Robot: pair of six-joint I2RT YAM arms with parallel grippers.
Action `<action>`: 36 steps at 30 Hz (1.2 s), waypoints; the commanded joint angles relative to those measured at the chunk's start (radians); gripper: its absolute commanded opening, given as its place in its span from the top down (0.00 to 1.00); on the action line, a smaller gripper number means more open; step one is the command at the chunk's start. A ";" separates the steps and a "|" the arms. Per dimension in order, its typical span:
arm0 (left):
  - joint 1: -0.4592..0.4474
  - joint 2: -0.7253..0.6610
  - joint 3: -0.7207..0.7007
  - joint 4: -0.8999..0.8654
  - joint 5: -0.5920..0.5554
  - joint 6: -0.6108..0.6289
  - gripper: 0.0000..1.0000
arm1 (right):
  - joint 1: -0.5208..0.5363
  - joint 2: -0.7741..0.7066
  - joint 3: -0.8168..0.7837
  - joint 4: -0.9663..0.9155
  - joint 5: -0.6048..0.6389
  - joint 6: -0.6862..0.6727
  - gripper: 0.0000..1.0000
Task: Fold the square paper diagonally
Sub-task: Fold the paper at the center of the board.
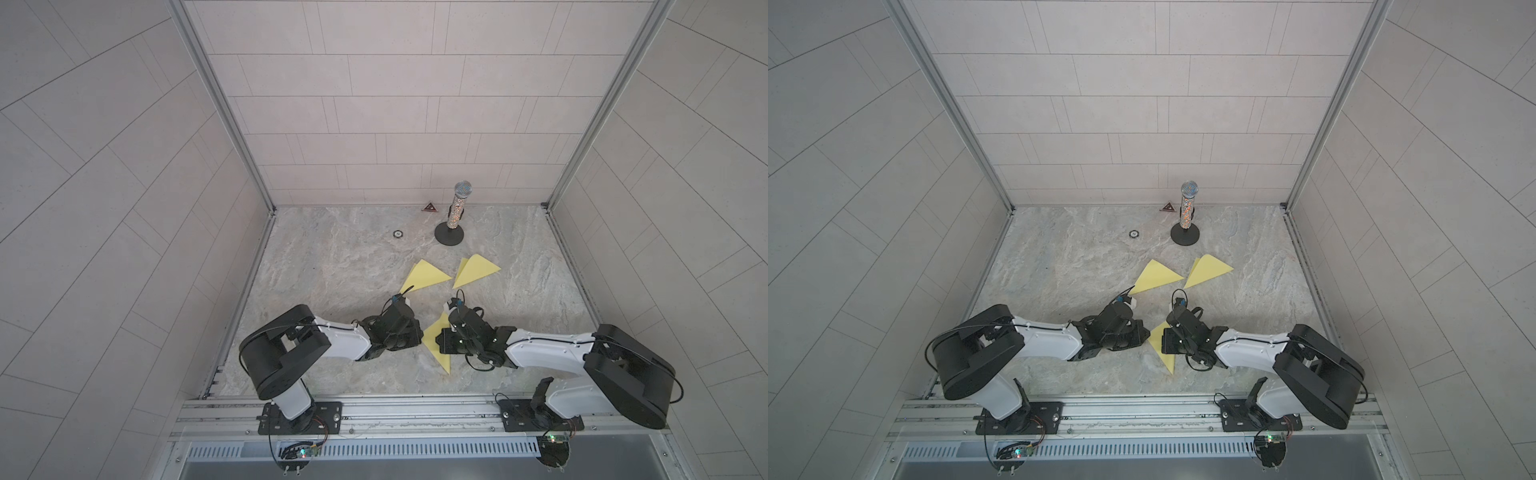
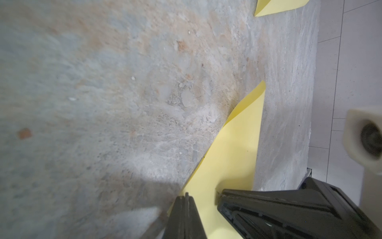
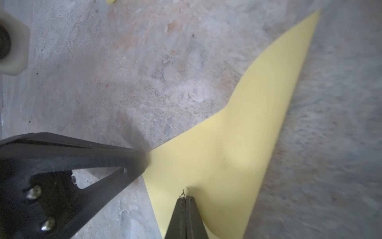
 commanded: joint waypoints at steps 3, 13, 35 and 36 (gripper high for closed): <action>0.002 0.054 -0.027 -0.287 -0.140 0.005 1.00 | -0.004 -0.030 -0.056 -0.219 0.094 0.001 0.94; -0.008 0.070 -0.008 -0.314 -0.166 0.005 1.00 | -0.024 -0.142 -0.101 -0.330 0.150 0.011 0.94; -0.009 0.068 -0.002 -0.321 -0.158 0.014 1.00 | -0.197 -0.253 -0.214 -0.021 -0.197 0.057 0.61; -0.010 0.068 -0.001 -0.321 -0.157 0.014 1.00 | -0.197 -0.236 -0.212 -0.003 -0.220 0.085 0.61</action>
